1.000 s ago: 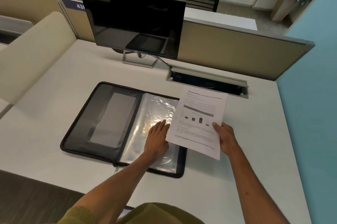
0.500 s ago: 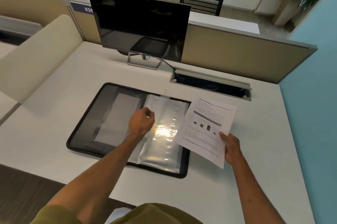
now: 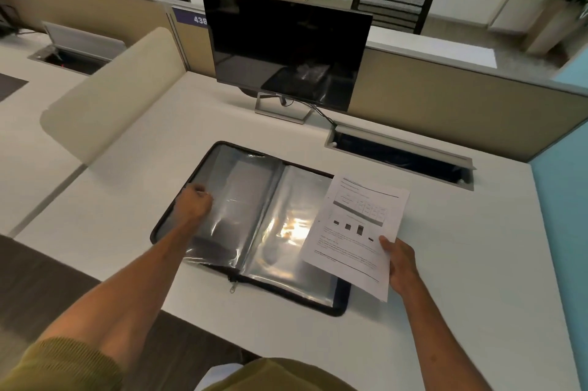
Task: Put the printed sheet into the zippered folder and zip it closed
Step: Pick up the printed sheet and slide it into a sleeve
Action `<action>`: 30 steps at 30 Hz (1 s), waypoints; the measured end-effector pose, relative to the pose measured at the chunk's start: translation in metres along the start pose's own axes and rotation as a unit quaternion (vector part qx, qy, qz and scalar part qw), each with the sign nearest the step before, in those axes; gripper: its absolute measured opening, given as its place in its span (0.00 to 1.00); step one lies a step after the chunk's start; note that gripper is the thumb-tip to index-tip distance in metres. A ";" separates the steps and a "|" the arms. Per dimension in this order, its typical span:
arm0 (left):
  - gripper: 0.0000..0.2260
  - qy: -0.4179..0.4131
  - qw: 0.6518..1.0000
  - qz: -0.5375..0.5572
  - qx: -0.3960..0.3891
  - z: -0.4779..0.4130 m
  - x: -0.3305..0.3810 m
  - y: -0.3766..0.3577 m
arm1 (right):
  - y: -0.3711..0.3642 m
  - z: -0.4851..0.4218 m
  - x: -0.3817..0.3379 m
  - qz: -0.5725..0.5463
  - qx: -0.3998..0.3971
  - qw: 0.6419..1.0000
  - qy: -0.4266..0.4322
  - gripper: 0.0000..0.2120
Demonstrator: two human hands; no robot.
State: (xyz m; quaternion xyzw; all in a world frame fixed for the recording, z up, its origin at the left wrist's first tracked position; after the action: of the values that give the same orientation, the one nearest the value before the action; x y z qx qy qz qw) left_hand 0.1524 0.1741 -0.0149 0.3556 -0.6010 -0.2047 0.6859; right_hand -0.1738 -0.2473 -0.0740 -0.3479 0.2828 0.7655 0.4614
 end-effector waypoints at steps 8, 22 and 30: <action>0.24 -0.173 0.984 -0.043 0.005 0.022 0.036 -0.040 | -0.008 0.000 -0.008 0.004 0.004 1.000 0.023 0.10; 0.25 -0.421 0.883 -0.097 -0.185 0.077 0.107 -0.145 | 0.010 -0.019 -0.062 0.039 0.091 0.985 0.138 0.08; 0.33 -0.457 0.838 -0.182 -0.237 0.103 0.130 -0.209 | 0.061 -0.031 -0.079 0.000 0.160 0.978 0.136 0.07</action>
State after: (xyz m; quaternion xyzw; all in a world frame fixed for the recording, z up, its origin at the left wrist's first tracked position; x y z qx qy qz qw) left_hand 0.1086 -0.0811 -0.0772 0.1507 -0.7040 -0.6013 0.3467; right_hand -0.1947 -0.3364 -0.0232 -0.3703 0.4616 0.6561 0.4683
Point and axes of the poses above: each hand's wrist, its own z-axis away from the middle knuckle, its own y-axis out of the back of the hand, x = y × z, the point moved 6 cm from there along -z, towards the middle knuckle, and after that the axes turned 15 degrees about x, right-handed, at the moved point
